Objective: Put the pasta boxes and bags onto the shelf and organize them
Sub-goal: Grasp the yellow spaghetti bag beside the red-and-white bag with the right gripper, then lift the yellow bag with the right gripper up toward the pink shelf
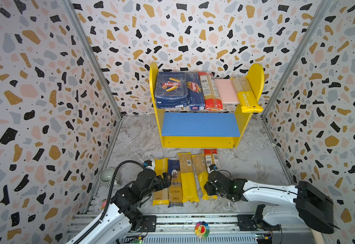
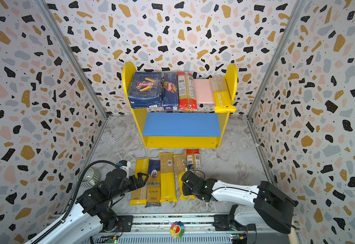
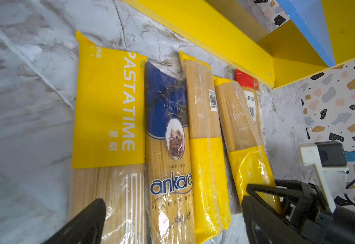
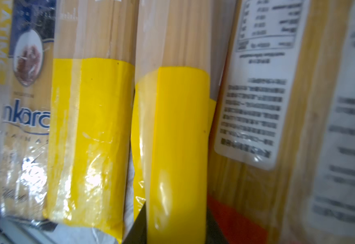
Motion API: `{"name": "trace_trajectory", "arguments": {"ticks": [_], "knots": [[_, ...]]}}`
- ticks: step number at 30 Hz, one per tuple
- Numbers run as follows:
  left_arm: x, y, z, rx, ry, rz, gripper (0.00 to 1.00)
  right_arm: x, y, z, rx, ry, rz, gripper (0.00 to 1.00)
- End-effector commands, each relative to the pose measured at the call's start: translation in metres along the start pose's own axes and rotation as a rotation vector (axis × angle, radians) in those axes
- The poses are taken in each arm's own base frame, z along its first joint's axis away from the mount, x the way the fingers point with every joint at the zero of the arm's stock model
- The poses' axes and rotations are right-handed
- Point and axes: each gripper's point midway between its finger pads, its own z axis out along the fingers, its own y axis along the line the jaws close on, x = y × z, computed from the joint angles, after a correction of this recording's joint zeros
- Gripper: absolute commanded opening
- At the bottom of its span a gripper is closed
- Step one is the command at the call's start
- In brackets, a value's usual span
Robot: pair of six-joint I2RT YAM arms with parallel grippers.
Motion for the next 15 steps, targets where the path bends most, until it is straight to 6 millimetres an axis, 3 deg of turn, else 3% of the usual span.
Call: {"name": "trace_trajectory", "arguments": {"ticks": [1,7,12,15], "knots": [[-0.017,-0.010,-0.007,0.006,-0.045,0.023,0.99,-0.015,0.021,-0.024,-0.187,-0.022,0.016,0.05],[-0.023,-0.015,-0.006,-0.007,-0.046,0.028,1.00,-0.032,0.025,-0.050,-0.372,-0.054,0.068,0.00],[-0.022,-0.018,0.001,0.010,-0.031,0.012,0.99,-0.030,0.022,-0.048,-0.453,-0.035,0.116,0.00],[-0.020,-0.017,0.005,0.003,-0.022,0.010,1.00,-0.033,0.030,-0.052,-0.563,-0.034,0.145,0.00]]}}
